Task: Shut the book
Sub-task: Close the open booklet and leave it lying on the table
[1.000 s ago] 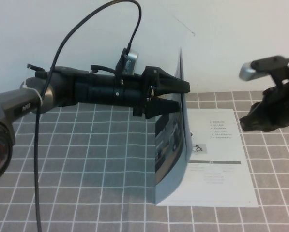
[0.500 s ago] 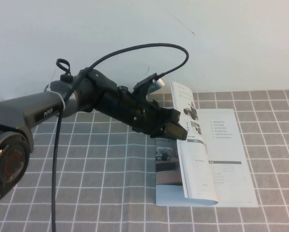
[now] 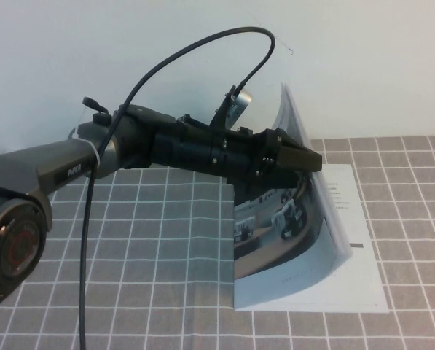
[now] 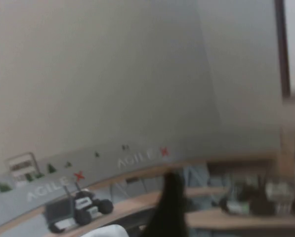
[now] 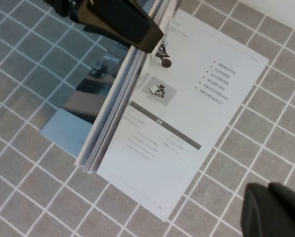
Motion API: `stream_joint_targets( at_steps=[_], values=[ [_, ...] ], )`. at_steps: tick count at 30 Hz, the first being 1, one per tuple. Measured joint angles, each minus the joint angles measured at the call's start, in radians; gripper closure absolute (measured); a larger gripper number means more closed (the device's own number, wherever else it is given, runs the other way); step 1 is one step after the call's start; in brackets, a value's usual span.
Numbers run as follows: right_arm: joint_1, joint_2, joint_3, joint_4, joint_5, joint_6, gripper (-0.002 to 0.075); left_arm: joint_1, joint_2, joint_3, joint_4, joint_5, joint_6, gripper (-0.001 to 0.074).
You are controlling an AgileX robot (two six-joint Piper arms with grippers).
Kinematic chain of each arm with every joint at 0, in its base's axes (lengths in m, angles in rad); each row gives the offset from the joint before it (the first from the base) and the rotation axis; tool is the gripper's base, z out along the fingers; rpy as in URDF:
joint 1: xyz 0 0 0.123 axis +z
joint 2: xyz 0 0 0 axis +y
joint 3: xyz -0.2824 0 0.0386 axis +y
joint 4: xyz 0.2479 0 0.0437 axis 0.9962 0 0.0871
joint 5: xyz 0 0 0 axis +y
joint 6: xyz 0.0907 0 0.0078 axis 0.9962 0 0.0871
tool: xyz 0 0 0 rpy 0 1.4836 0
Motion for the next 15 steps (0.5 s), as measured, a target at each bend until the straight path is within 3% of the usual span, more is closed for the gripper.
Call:
stream_joint_targets(
  at_steps=[3,9,13,15],
  values=[
    [0.0,-0.002,0.0,-0.004,0.004,0.002,0.0729,0.0,0.0,-0.002,-0.002,0.041,0.016,0.0085],
    [0.0,-0.002,0.0,-0.008,0.02,0.017,0.0729,0.0,0.002,-0.08,0.002,0.106,0.013,0.0046],
    [0.0,-0.009,0.0,-0.021,0.044,0.019,0.0729,0.0,0.002,-0.177,0.036,0.126,-0.026,0.0105],
    [0.0,-0.028,0.0,-0.042,0.062,0.02,0.0729,0.0,0.002,-0.244,0.098,0.132,-0.093,0.0209]
  ],
)
